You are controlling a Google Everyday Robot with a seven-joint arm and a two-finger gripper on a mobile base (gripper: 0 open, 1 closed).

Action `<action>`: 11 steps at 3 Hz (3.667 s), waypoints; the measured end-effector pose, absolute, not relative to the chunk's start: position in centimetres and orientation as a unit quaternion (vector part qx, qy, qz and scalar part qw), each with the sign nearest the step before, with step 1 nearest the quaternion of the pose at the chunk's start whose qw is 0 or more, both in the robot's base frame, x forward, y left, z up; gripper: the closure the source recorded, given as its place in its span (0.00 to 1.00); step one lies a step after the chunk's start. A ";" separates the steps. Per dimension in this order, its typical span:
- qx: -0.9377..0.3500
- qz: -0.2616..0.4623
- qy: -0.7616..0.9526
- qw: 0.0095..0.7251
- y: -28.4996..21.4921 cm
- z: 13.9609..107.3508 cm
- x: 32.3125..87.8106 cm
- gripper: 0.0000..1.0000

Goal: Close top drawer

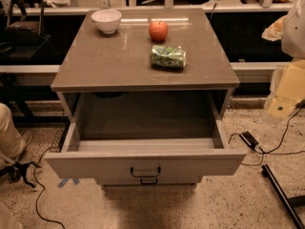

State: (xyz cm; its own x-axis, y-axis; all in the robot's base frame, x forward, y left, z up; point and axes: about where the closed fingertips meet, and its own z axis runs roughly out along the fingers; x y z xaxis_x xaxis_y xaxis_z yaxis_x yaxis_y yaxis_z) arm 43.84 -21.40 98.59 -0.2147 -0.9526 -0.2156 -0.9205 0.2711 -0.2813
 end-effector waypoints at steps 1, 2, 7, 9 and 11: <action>-0.602 -0.046 0.778 0.174 -21.4 98.6 43.8 0.00; -0.580 0.009 0.800 0.156 -21.1 94.9 43.2 0.00; -0.316 0.145 0.937 0.027 -16.4 63.4 39.3 0.96; -0.291 0.141 0.946 0.037 -16.7 60.3 43.2 1.00; -0.266 0.103 0.952 0.109 -18.0 63.2 49.8 1.00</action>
Offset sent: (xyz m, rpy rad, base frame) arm -0.0089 0.0011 -0.0777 0.1349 0.2254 -0.0733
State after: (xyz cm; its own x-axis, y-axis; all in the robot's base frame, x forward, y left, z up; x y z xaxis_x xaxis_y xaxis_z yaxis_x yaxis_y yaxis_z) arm 49.81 -18.02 63.22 -0.8342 -0.4847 -0.2629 -0.5298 0.8367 0.1385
